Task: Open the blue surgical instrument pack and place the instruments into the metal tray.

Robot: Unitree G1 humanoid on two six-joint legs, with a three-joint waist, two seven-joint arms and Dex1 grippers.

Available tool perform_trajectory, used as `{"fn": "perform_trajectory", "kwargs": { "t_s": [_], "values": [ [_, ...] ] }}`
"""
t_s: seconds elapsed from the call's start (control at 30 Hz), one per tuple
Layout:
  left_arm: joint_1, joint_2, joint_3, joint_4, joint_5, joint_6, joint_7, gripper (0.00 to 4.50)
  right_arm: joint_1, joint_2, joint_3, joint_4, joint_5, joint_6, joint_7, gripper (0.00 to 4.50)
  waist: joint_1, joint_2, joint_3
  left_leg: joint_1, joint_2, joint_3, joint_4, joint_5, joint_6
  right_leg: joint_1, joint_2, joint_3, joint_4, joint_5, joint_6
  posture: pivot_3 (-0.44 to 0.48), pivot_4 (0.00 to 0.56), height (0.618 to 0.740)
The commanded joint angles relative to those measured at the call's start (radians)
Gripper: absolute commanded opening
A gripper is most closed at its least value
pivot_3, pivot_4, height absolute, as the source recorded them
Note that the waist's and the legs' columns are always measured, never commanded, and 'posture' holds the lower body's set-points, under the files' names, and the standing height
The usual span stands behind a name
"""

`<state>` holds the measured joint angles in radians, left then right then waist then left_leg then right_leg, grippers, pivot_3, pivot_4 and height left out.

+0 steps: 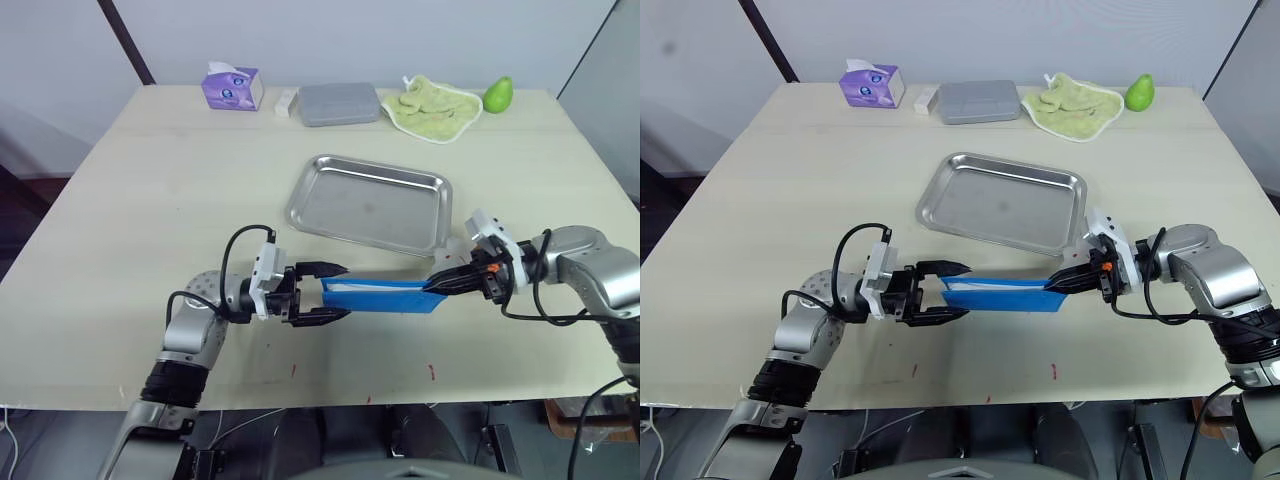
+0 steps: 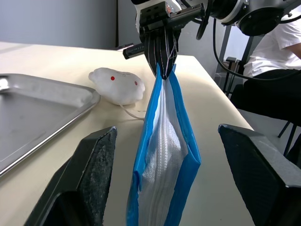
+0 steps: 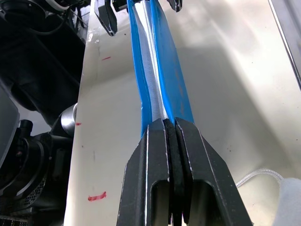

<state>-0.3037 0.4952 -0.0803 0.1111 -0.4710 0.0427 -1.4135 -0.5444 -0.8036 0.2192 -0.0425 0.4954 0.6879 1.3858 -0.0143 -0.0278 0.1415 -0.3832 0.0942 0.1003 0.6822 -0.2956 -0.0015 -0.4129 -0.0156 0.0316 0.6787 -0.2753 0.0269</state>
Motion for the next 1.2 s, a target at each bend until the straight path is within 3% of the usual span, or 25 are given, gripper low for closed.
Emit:
{"fn": "perform_trajectory", "kwargs": {
  "t_s": [0.03,0.07,0.2,0.63,0.67,0.77,0.87,0.93,1.2],
  "values": [
    [-0.014,0.000,0.001,-0.014,0.003,-0.015,0.001,2.13,0.010,0.008,-0.004,-0.022,-0.007,-0.001,-0.015,0.00,0.000,0.000,0.000,0.000,0.000,0.000,0.000,0.000,0.000,0.000,0.000,0.000,0.000,0.000,0.000,0.000,0.150,0.740],
    [-0.015,0.000,0.000,-0.011,0.007,-0.021,0.001,1.95,0.010,0.009,-0.005,-0.023,-0.007,0.000,-0.016,0.00,0.000,0.000,0.000,0.000,0.000,0.000,0.000,0.000,0.000,0.000,0.000,0.000,0.000,0.000,0.000,0.000,0.150,0.740],
    [-0.018,-0.005,-0.001,0.001,0.018,-0.037,0.001,0.06,0.010,0.012,-0.007,-0.024,-0.007,0.002,-0.018,0.00,0.000,0.000,0.000,0.000,0.000,0.000,0.000,0.000,0.000,0.000,0.000,0.000,0.000,0.000,0.000,0.000,0.150,0.740],
    [-0.017,0.004,0.010,0.019,0.019,-0.075,-0.009,0.02,0.067,0.057,-0.133,-0.051,0.065,-0.007,-0.070,0.00,0.000,0.000,0.000,0.000,0.000,0.000,0.000,0.000,0.000,0.000,0.000,0.000,0.000,0.000,0.000,0.000,0.150,0.740],
    [-0.017,0.007,0.012,0.020,0.017,-0.074,-0.011,0.00,0.074,0.058,-0.144,-0.065,0.077,-0.005,-0.072,0.72,0.001,0.000,0.000,0.000,0.000,0.000,0.000,0.000,0.000,0.000,0.000,0.000,0.000,0.000,0.000,0.000,0.150,0.740],
    [-0.019,0.023,0.022,0.021,0.008,-0.071,-0.024,0.00,0.108,0.060,-0.197,-0.094,0.108,-0.014,-0.090,1.95,0.002,0.000,0.000,0.000,0.000,0.000,0.000,0.000,0.000,0.000,0.000,0.000,0.000,0.000,0.000,0.000,0.150,0.740],
    [-0.019,0.042,0.034,0.027,-0.001,-0.071,-0.035,0.00,0.147,0.047,-0.264,-0.121,0.142,-0.020,-0.104,3.65,0.003,0.000,0.000,-0.001,0.000,-0.001,0.000,0.000,0.000,0.000,0.000,-0.001,0.000,0.000,0.000,0.000,0.150,0.740],
    [-0.018,0.050,0.038,0.029,-0.004,-0.073,-0.040,0.00,0.165,0.039,-0.285,-0.136,0.156,-0.017,-0.106,4.49,0.002,0.000,0.000,-0.001,0.000,-0.001,0.000,0.000,0.000,0.000,0.000,-0.001,0.000,0.000,0.000,0.000,0.150,0.740],
    [-0.021,0.076,0.060,0.065,-0.008,-0.087,-0.064,0.00,0.380,-0.049,-0.510,-0.375,0.291,-0.011,-0.128,4.49,0.008,0.001,0.001,-0.002,0.000,-0.003,0.000,0.000,0.000,0.000,0.000,-0.003,-0.001,0.000,0.000,0.000,0.150,0.740]
  ]
}}
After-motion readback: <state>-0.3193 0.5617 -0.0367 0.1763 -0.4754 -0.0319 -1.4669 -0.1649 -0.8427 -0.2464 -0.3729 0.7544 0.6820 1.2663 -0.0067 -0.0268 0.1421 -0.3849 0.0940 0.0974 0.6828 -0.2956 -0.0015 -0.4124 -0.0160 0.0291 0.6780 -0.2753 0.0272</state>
